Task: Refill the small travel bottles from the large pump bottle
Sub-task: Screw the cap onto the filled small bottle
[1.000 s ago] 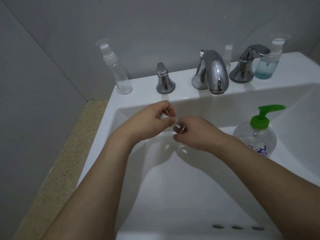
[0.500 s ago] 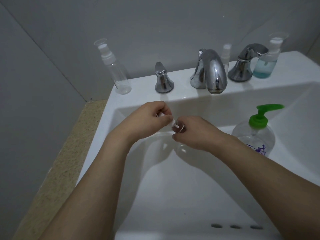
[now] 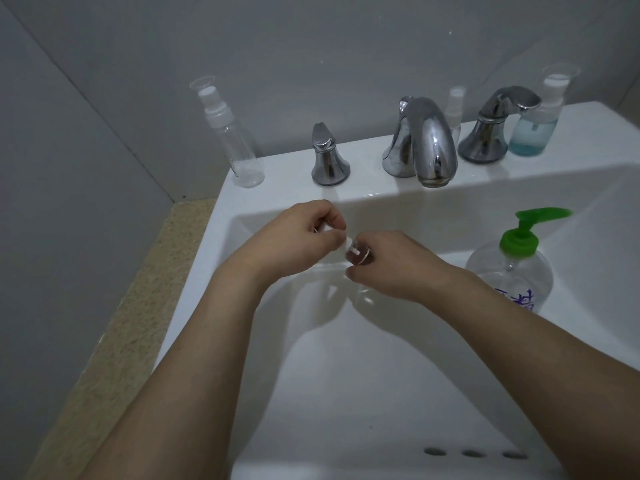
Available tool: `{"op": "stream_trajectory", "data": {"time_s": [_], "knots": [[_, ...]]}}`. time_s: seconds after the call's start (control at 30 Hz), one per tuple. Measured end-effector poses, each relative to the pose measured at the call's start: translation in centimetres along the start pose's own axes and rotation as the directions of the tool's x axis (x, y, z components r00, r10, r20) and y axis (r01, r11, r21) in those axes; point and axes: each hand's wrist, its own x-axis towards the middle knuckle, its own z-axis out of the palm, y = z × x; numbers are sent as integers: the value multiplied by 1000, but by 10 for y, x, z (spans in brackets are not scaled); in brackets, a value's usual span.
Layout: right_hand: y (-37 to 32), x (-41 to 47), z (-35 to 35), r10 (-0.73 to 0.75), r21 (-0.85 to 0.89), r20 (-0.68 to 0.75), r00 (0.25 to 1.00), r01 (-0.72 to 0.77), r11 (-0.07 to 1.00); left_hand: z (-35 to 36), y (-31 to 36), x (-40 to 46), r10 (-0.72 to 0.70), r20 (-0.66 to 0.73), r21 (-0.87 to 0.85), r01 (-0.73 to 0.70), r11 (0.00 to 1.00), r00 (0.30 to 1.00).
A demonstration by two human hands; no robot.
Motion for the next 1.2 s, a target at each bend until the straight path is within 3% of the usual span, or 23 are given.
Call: {"op": "stream_trajectory", "data": {"time_s": [1.2], "knots": [[-2,0,0,-11,-2,26,1000,11,1000,0,2,-2,-5,21,84,3,996,1000]]}}
